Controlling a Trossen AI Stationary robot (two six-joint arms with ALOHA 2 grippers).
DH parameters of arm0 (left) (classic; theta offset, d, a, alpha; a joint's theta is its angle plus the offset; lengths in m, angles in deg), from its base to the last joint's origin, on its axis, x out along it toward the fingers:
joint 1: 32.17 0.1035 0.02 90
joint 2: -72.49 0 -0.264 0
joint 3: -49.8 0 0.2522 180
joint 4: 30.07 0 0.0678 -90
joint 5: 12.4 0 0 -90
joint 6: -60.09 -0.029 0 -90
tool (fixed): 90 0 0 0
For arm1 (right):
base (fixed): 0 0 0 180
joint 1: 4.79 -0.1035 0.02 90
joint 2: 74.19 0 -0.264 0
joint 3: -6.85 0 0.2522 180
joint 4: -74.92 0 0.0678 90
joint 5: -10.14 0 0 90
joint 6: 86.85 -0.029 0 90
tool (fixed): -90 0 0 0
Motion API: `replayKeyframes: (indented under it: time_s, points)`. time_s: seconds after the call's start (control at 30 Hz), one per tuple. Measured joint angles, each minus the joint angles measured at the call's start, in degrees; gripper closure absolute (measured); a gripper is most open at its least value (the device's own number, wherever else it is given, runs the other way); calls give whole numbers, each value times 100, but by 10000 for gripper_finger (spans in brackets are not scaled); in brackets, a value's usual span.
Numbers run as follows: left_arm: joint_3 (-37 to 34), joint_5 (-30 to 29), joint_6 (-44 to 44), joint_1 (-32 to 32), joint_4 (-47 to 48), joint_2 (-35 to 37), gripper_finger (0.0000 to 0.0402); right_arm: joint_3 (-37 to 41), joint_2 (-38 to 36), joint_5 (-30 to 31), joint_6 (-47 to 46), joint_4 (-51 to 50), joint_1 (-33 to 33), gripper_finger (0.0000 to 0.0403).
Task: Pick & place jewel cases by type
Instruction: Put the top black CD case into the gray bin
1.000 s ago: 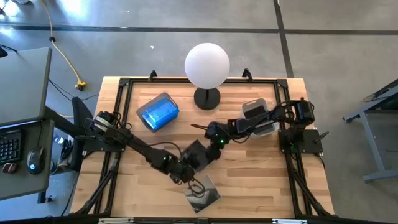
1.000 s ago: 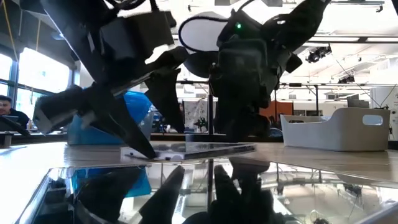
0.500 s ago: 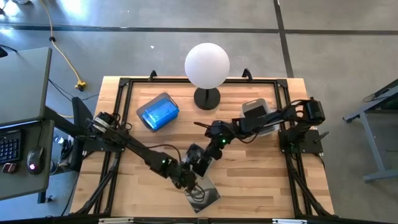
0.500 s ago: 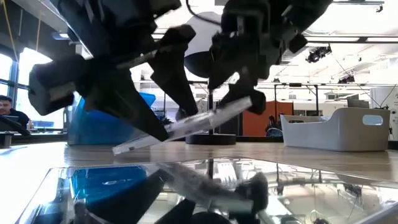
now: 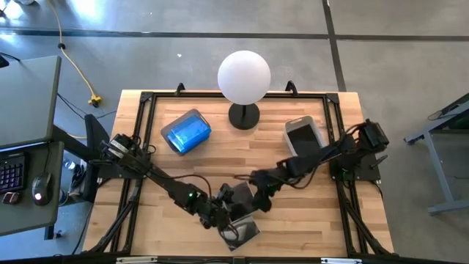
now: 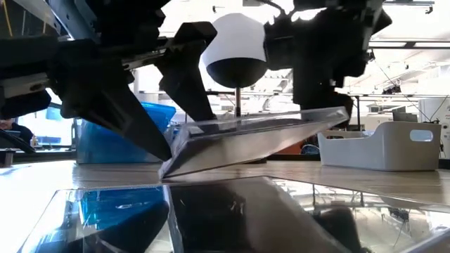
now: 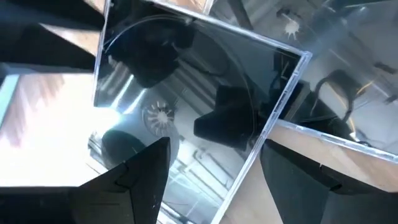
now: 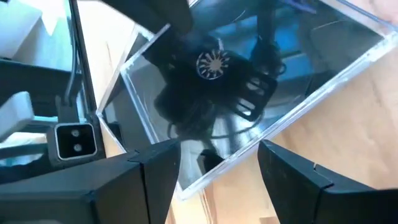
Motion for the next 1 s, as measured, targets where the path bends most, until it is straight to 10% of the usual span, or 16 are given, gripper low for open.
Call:
replayKeyframes:
  time_s: [0.33, 1.0]
  points:
    - [13, 334, 63, 22, -71, -141, 161, 0, 9, 1011, -260, -363, -545, 194]
    - [4, 480, 167, -31, -107, -195, 161, 4, 9, 865, -768, -694, -767, 194]
